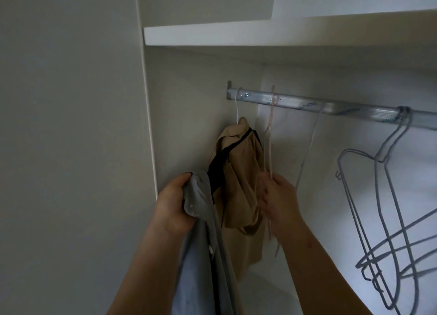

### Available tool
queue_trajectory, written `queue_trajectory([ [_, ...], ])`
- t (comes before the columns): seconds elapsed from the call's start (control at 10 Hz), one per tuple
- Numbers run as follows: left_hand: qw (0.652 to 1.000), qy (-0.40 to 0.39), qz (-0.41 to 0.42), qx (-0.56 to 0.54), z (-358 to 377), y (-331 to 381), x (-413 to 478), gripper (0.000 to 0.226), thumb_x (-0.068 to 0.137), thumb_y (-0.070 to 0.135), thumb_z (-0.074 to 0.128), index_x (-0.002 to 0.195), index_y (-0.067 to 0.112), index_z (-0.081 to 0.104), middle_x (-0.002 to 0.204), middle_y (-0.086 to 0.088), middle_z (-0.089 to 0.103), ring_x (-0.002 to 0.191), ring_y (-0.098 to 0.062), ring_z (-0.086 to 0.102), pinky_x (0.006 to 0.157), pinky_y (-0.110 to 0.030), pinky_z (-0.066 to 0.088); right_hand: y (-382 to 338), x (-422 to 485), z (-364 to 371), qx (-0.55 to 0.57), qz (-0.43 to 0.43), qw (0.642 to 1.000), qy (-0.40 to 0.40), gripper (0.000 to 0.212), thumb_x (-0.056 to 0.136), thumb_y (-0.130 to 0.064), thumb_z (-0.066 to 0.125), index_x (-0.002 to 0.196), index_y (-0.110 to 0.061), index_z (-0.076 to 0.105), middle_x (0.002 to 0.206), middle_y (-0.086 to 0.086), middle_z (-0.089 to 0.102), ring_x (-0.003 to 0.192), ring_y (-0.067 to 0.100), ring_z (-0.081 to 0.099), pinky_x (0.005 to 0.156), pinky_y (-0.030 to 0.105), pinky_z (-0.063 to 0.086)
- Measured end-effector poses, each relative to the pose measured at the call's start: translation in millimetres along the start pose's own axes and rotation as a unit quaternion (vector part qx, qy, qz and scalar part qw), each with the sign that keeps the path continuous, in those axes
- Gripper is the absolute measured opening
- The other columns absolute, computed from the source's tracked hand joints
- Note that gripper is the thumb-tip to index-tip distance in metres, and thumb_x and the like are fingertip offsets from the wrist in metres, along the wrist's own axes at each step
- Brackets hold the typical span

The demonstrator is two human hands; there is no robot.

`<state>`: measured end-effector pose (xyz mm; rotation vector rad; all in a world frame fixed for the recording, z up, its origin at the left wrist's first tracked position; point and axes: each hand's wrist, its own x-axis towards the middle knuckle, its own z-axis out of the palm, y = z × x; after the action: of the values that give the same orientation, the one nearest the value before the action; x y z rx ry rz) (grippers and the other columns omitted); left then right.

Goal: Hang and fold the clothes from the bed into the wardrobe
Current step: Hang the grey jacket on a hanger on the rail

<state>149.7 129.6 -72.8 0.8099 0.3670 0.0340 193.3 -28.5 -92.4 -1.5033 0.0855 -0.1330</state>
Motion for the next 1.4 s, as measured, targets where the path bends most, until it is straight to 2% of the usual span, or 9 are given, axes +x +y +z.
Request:
queue_trajectory([
  [0.1,0.999,-0.03,-0.01,0.02,-2,0,-7,0.016,0.078,-0.013,0.058,0.088,-0.001,0.056,0.085,-0.013,0.055,0.074,-0.026,0.056,0.059,-0.026,0.048,-5,-12,-4,0.005,-0.023,1.0,0.011,0.021,0.094,-0.022,0.051,0.089,-0.006,0.064,0.072,0.012,0.05,0.06,0.02,0.045,0.057,0.028,0.037],
  [0.2,1.0,-0.023,-0.003,0.011,-7,0,-21,0.034,0.101,0.017,0.03,0.124,0.002,0.05,0.121,-0.018,0.057,0.111,-0.033,0.054,0.096,-0.038,0.043,-8,-31,-6,-0.003,-0.045,0.999,0.015,0.021,0.093,-0.025,0.054,0.084,-0.009,0.066,0.069,0.008,0.053,0.058,0.015,0.048,0.055,0.025,0.038],
  [0.3,0.999,-0.016,0.012,0.044,-17,-1,-31,0.041,0.1,0.016,0.03,0.135,-0.004,0.041,0.142,-0.02,0.041,0.132,-0.031,0.038,0.111,-0.037,0.029,-9,-59,-3,-0.008,-0.069,0.998,0.01,0.026,0.093,-0.028,0.054,0.07,-0.025,0.066,0.06,-0.006,0.058,0.053,0.006,0.051,0.05,0.019,0.037],
  [0.5,0.993,-0.035,-0.012,0.108,-40,-2,-91,0.041,0.095,0.017,0.041,0.131,-0.002,0.045,0.136,-0.022,0.048,0.125,-0.037,0.045,0.09,-0.04,0.042,5,-138,-6,-0.022,-0.094,0.995,0.017,0.021,0.093,-0.02,0.053,0.077,-0.025,0.065,0.041,-0.016,0.051,0.037,-0.004,0.046,0.039,0.007,0.033],
  [0.6,0.989,-0.068,-0.031,0.124,-63,-12,-109,0.026,0.095,0.018,0.041,0.111,0.006,0.057,0.087,-0.008,0.068,0.078,-0.023,0.068,0.063,-0.029,0.051,20,-185,-14,-0.046,-0.09,0.994,0.039,0.024,0.093,-0.018,0.053,0.075,-0.027,0.065,0.041,-0.015,0.051,0.037,-0.005,0.046,0.04,0.005,0.035],
  [0.7,0.982,-0.113,-0.057,0.139,-80,-26,-128,0.021,0.095,0.018,0.041,0.08,0.012,0.055,0.05,0.002,0.063,0.043,-0.01,0.061,0.041,-0.018,0.049,35,-230,-31,-0.088,-0.088,0.989,0.074,0.024,0.092,-0.017,0.054,0.073,-0.026,0.065,0.042,-0.013,0.052,0.037,-0.003,0.045,0.042,0.005,0.035],
  [1.0,0.964,-0.197,-0.099,0.15,-80,-64,-182,0.013,0.09,0.017,0.048,0.087,0.015,0.06,0.066,0.001,0.067,0.058,-0.012,0.063,0.054,-0.02,0.052,47,-327,-83,-0.198,-0.084,0.975,0.062,0.025,0.09,-0.009,0.055,0.075,-0.026,0.067,0.046,-0.018,0.055,0.042,-0.001,0.048,0.049,0.008,0.039],
  [1.2,0.954,-0.218,-0.132,0.157,-65,-94,-229,0.013,0.09,0.016,0.046,0.08,0.013,0.055,0.047,0.003,0.063,0.041,-0.008,0.061,0.04,-0.017,0.049,40,-374,-137,-0.217,-0.019,0.976,-0.024,0.03,0.09,-0.006,0.056,0.076,-0.029,0.069,0.051,-0.011,0.061,0.047,0.001,0.055,0.053,0.013,0.046],
  [1.4,0.945,-0.242,-0.209,0.068,-70,-113,-252,0.016,0.062,0.006,0.083,0.067,0.009,0.068,0.055,0.0,0.064,0.06,-0.014,0.06,0.044,-0.02,0.051,64,-416,-189,-0.223,0.037,0.973,0.052,0.03,0.091,-0.009,0.056,0.074,-0.031,0.069,0.053,-0.009,0.064,0.053,0.0,0.058,0.058,0.011,0.047],
])
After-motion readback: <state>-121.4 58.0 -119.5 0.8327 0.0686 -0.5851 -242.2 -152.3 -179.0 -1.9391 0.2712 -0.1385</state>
